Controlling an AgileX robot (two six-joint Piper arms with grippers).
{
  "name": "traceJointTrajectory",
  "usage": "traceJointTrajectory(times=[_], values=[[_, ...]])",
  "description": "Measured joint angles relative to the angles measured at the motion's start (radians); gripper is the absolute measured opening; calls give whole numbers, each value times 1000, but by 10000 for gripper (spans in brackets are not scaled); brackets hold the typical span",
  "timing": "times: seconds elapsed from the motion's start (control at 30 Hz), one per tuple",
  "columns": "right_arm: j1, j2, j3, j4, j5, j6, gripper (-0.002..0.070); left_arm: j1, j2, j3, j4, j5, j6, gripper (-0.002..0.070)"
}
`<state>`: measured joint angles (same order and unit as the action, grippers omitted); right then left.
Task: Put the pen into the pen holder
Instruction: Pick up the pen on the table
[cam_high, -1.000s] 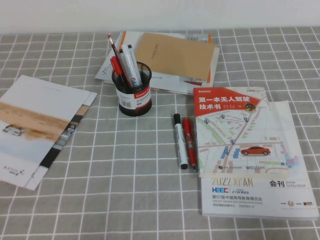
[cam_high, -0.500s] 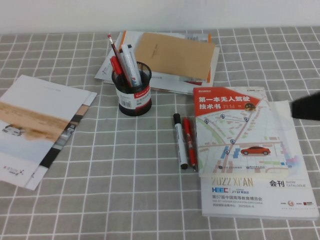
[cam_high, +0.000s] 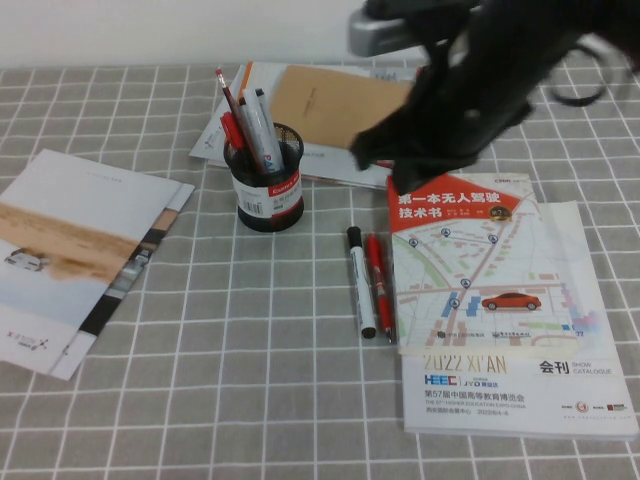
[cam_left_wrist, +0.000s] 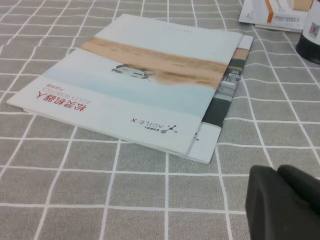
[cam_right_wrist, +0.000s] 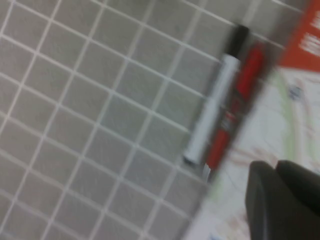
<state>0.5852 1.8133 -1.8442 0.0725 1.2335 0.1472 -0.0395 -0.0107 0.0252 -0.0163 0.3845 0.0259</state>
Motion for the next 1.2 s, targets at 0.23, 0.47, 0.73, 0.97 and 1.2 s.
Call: traceJointTrajectory(times=[0.23,0.47,0.73,0.97,1.2], values=[[35,243,-143,10,0,11,-13,0,0,0,0,0,0,-3],[35,333,-183,-17,2,17,-13,0,0,0,0,0,0,-3],[35,391,-184,-32,2,17,-13,0,0,0,0,0,0,-3],[35,415,-186,-32,0,17,-12,0,0,0,0,0,0,-3],[37,458,-186,-18,-1,13,53,0,0,0,0,0,0,-3]])
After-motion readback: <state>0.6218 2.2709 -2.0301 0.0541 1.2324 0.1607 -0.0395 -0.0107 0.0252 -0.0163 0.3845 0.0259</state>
